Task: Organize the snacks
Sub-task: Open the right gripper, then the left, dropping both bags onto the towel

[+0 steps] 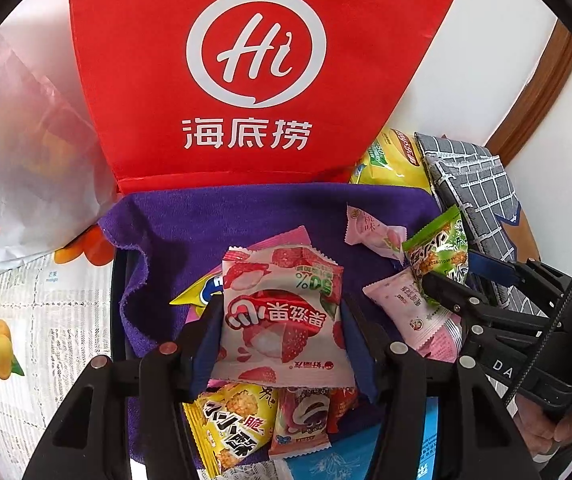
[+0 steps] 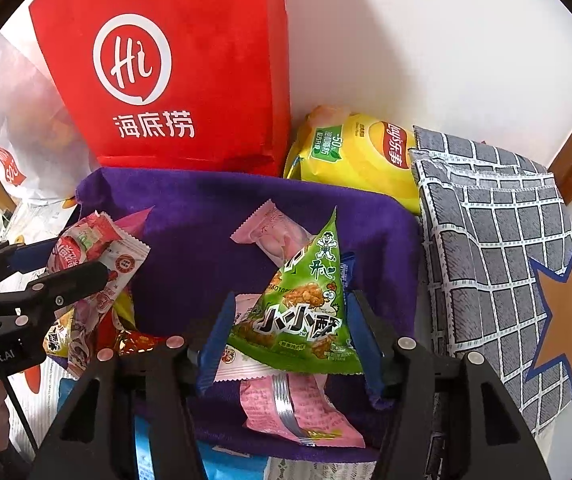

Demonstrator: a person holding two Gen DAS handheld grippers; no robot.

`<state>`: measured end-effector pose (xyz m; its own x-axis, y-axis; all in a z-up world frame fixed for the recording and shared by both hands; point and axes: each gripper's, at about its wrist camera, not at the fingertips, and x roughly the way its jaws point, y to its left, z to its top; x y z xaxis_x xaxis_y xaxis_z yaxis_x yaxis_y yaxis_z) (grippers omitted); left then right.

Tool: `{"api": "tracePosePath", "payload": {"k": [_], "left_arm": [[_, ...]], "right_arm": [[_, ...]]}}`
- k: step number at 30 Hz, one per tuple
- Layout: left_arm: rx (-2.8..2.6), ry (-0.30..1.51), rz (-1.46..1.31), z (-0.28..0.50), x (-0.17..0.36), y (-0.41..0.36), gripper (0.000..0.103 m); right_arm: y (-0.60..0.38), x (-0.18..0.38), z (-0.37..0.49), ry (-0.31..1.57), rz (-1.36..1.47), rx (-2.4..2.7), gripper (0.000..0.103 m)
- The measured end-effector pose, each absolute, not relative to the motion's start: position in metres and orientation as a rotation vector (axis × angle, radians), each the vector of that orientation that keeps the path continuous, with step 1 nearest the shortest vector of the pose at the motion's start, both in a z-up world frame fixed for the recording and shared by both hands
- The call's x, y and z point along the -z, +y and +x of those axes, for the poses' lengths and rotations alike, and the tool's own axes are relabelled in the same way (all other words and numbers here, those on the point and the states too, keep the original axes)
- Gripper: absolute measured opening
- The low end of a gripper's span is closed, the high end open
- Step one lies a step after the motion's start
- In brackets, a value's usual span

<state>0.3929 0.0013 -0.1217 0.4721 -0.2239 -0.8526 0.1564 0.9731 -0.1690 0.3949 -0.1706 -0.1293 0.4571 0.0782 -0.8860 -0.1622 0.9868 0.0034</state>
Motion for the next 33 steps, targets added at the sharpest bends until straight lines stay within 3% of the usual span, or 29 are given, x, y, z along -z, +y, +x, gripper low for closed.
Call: {"api": "tracePosePath", "payload": {"k": [21,33], "left_arm": [[0.235,1.088,-0.083,0.397,0.130,0.000,0.056],[0.228,1.107,-0.077,0.398,0.133,-0.001,0.064]], "right_arm": [[-0.165,0.133,0.394,1.108,-0.113,-0.173,0.066],[-0.167,0.130,0.393,1.097,-0.115,-0.164,0.069]]}}
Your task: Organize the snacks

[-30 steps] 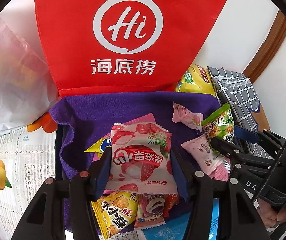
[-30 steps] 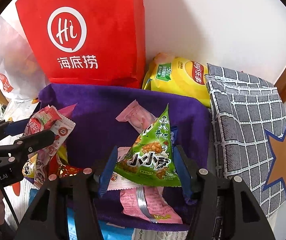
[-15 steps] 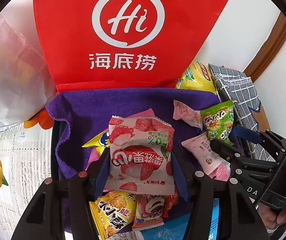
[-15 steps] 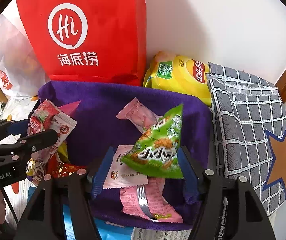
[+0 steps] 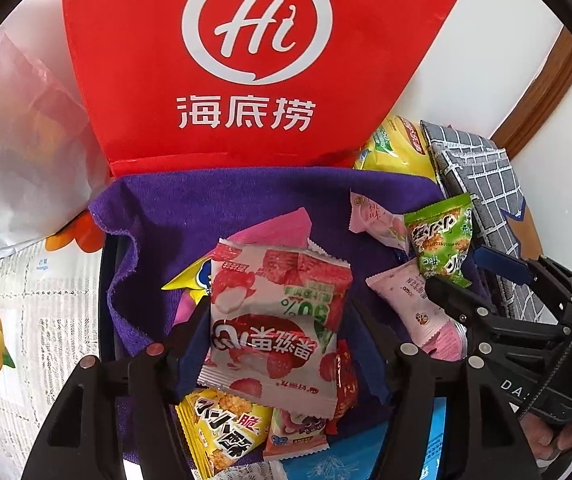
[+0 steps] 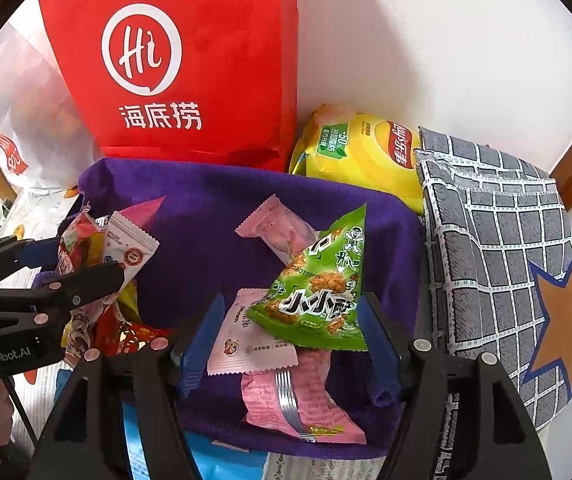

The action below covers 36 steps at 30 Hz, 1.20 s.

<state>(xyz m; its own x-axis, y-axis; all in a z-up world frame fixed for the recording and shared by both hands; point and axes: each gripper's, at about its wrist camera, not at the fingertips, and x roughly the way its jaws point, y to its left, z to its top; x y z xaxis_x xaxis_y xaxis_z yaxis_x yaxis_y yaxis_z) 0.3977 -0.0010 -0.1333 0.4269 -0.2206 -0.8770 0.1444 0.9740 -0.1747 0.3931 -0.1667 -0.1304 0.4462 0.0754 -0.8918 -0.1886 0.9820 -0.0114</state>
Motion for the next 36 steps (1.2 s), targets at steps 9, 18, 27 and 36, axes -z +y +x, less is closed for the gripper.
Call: {"api": "tracePosePath", "payload": {"k": [9,18,27,36], "left_arm": [[0.228,1.101,-0.108,0.397,0.129,0.003,0.067],[0.212,1.074,-0.062,0.393,0.121,0.001,0.075],[0.213,1.038,-0.060,0.390,0.109,0.002,0.080],[0.199,1.066,-0.055,0.392,0.114,0.002,0.081]], "right_arm": [[-0.170,0.126,0.392,1.078,-0.126,-0.135,0.076],[-0.175,0.121,0.393,1.074,-0.103,-0.127,0.081],[-0.176,0.121,0.394,1.087,-0.100,-0.113,0.081],[-0.174,0.115,0.392,1.072,-0.098,-0.116,0.081]]}}
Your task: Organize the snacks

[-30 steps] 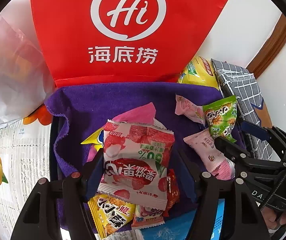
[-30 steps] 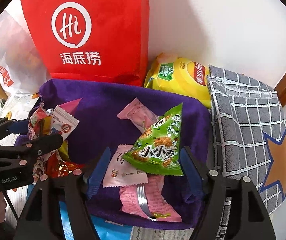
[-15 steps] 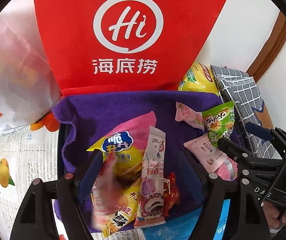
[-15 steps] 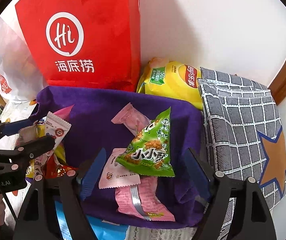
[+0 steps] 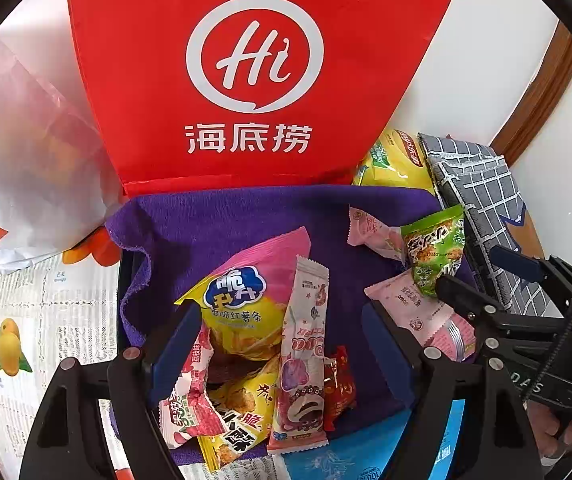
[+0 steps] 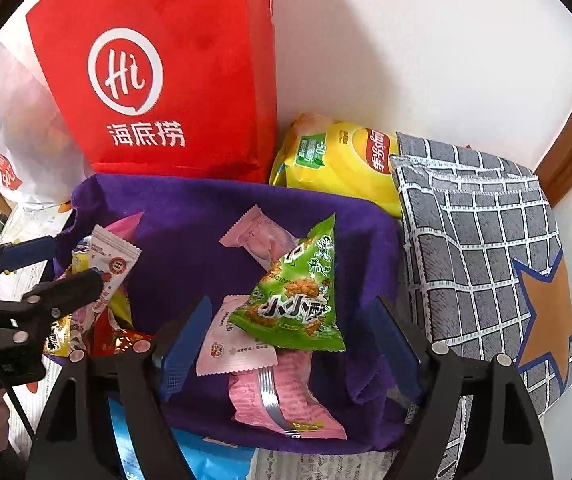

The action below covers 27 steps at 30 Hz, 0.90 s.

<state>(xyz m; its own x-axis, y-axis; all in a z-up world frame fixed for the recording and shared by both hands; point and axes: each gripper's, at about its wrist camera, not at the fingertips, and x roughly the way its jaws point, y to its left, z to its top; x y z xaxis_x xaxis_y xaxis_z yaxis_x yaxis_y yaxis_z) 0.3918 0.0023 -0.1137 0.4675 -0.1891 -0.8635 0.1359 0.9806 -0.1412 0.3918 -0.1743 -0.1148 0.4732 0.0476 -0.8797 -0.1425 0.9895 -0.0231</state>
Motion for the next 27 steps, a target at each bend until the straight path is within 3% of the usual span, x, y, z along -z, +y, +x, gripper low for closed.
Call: {"api": "tracePosePath", "payload": {"k": [27], "left_arm": [[0.159,1.063,-0.032,0.379,0.089,0.005,0.081]], "right_arm": [[-0.179,0.085,0.359,1.039,-0.040,-0.076,0.081]]}}
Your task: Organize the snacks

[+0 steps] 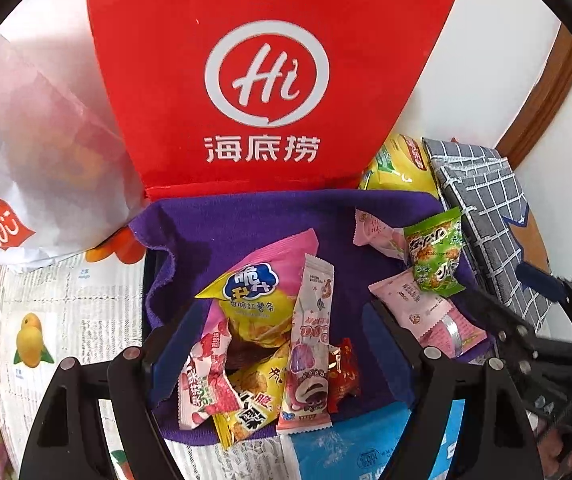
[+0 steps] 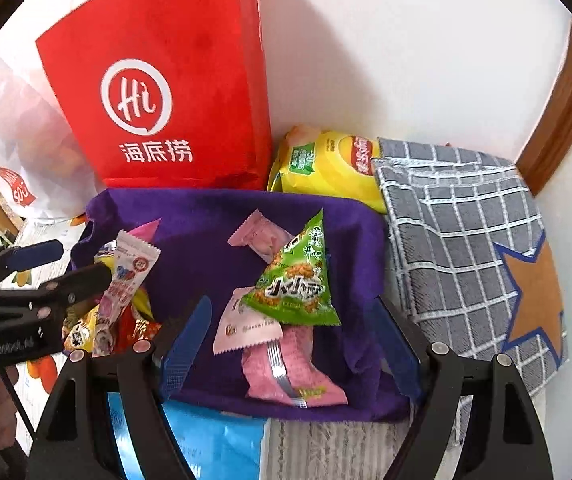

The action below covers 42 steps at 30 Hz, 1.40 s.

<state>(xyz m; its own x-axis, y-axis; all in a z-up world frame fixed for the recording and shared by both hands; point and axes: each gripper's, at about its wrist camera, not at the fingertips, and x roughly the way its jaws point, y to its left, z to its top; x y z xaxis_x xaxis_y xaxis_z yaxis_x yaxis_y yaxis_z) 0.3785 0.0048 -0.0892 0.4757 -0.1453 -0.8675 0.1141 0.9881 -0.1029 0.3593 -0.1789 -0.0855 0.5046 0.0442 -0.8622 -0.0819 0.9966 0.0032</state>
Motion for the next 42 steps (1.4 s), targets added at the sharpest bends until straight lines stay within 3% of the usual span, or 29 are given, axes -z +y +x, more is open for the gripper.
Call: {"api": "tracePosePath", "payload": {"k": [17,42], "left_arm": [[0.174,0.949,-0.025,0.288,0.020,-0.002,0.084],[0.100,0.754,-0.017,0.085,-0.028,-0.027,0.085]], "right_arm": [[-0.192,0.003,0.267,0.872,-0.005,-0.013,0.102],[-0.218,-0.044,0.067,0.753,0.021,0.012,0.102]]}}
